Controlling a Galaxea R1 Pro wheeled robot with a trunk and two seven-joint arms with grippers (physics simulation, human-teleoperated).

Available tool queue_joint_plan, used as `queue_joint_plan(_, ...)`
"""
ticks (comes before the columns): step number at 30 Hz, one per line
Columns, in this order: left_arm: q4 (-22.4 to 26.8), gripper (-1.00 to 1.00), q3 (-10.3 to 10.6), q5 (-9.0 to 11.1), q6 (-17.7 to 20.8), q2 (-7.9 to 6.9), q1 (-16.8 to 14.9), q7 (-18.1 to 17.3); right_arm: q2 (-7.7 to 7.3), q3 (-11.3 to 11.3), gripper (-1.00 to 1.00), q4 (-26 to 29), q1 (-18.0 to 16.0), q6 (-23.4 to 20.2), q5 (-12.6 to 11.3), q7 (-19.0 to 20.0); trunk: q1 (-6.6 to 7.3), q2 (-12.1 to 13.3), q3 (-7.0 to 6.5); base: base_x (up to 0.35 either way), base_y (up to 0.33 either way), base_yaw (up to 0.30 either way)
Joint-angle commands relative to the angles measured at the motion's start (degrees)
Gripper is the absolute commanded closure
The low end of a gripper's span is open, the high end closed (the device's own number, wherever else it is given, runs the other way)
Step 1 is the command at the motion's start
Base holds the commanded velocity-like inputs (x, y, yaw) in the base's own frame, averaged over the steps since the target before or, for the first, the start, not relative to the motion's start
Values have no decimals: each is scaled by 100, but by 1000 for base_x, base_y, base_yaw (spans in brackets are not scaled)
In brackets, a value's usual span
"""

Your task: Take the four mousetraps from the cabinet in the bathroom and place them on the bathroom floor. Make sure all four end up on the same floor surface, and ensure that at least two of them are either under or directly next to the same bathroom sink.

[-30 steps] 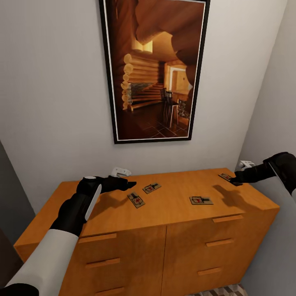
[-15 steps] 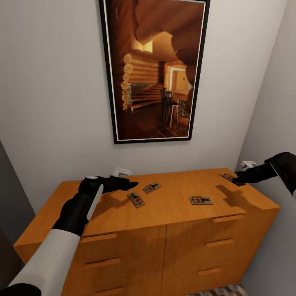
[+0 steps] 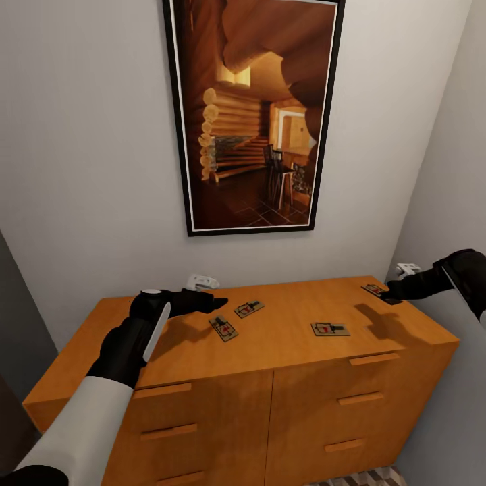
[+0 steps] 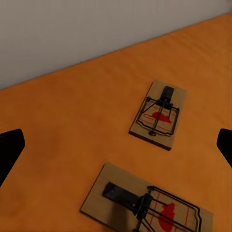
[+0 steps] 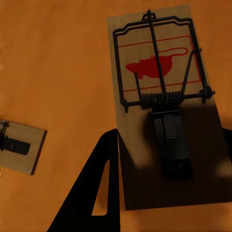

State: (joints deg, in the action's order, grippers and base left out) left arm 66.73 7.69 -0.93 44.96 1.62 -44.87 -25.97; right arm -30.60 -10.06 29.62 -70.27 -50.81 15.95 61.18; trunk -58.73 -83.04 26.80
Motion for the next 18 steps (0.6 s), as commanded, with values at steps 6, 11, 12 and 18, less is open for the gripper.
queue_joint_plan(6, -16, -100, -4, -14, 27, 93, -5, -20, 118, 7, 100, 264, -5, 69, 36, 43, 0, -4, 7, 0, 0, 0)
queue_joint_plan(11, -179, -100, 19, -38, 39, 203, -5, -10, 318, 69, 100, 515, 2, 54, -36, -47, 0, -4, 7, 0, 0, 0)
queue_joint_plan(12, -237, -100, 27, -41, 42, 223, -5, -8, 377, 81, 100, 569, 6, 51, -53, -91, 0, -4, 7, 0, 0, 0)
queue_joint_plan(18, -353, -100, 44, -41, 18, 252, -5, -5, 642, 101, 100, 869, 54, -22, -71, -331, 0, -4, 7, 0, 0, 0)
